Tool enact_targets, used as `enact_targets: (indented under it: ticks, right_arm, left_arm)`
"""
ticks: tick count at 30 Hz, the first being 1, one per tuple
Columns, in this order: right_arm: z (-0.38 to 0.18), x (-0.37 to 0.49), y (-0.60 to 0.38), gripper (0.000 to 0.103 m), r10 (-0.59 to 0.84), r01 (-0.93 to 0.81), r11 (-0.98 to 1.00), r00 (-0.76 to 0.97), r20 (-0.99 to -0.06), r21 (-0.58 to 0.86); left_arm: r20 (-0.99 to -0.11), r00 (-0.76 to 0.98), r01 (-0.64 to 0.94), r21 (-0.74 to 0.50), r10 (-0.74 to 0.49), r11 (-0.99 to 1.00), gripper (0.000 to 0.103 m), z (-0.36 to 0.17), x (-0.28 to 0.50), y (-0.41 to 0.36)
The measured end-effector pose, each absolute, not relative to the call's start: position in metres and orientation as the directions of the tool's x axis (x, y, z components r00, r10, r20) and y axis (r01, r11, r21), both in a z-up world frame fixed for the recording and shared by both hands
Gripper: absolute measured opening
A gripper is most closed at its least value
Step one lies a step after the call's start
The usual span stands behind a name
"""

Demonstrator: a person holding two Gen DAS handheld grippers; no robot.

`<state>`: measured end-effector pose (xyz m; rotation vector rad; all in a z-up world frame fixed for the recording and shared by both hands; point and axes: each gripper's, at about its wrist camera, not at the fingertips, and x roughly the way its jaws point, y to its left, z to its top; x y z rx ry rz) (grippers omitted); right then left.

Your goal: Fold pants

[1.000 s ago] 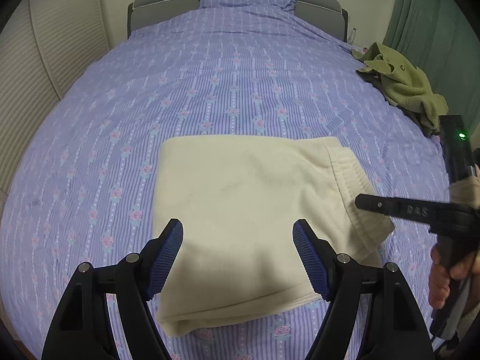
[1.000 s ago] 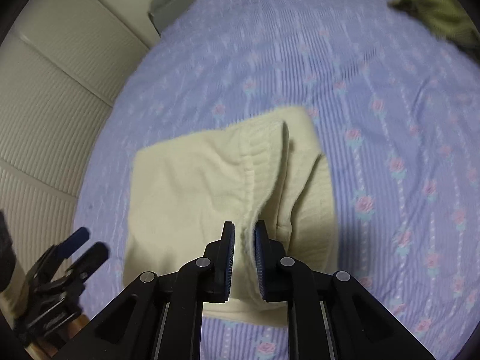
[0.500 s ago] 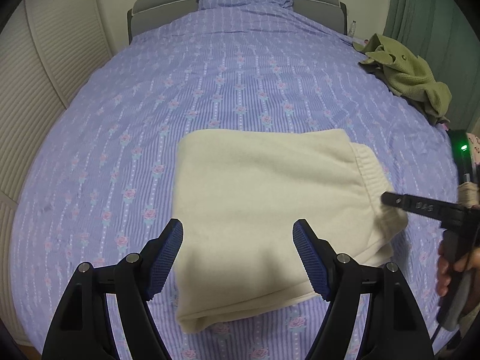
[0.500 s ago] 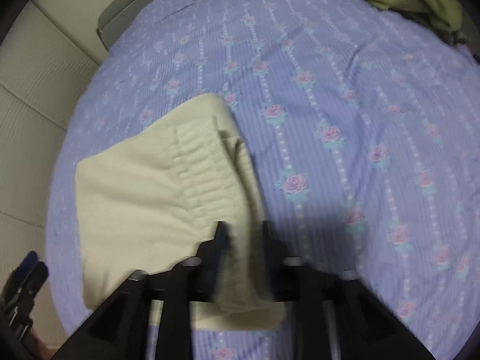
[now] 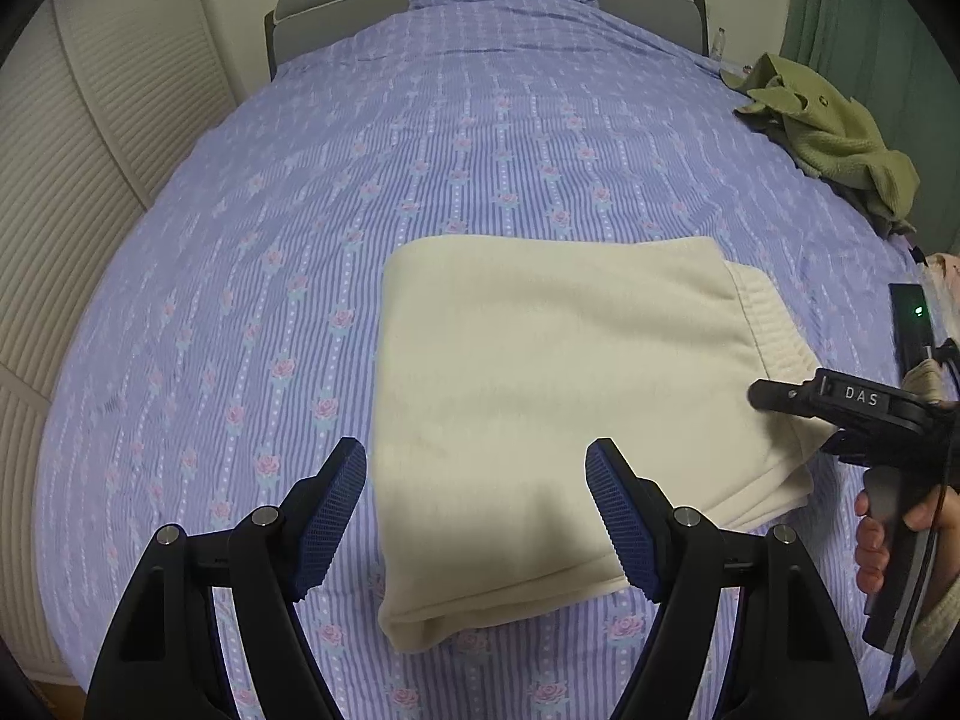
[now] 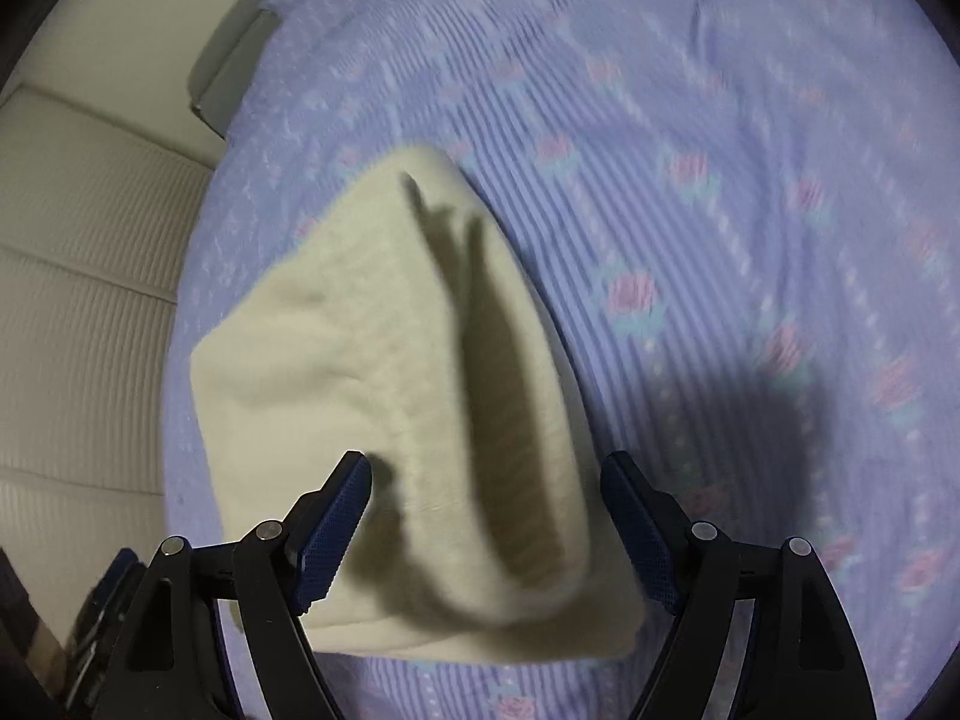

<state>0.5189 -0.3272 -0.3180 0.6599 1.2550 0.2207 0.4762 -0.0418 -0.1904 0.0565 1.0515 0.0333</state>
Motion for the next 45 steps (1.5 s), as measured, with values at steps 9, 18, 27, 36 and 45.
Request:
enact_targets:
  ticks: [9,18,27,36,45]
  right_arm:
    - [-0.346,0.498,-0.349,0.079,0.66,0.221,0.663,0.28,-0.697,0.716]
    - [-0.307,0.504,-0.343,0.059,0.658,0.131,0.695,0.283,-0.698,0.707]
    - [-0.347,0.523,-0.346,0.064,0.617,0.273,0.704,0.222,-0.755,0.656]
    - [-0.271,0.516,-0.295,0.038,0.233,0.193,0.934,0.307,-0.923,0.3]
    - [-0.283,0.542,-0.267,0.038,0.146,0.132,0.973,0.288,-0.946,0.191]
  left_arm:
    - [-0.894,0.447,0.047,0.057,0.03,0.997,0.075,-0.211,0.478,-0.053]
    - [-0.901,0.434,-0.029,-0.02,-0.005,0.999,0.075,-0.211,0.483,-0.031]
    - [-0.86,0.493,0.039,0.172,0.131,0.984,0.082,-0.209,0.476,-0.039]
    - [-0.885,0.446,-0.198,-0.246,-0.136,0.949,0.086,-0.226,0.49,0.073]
    - [-0.862,0.364,-0.117,-0.419,-0.354,0.9,0.086,-0.286,0.545,0.076]
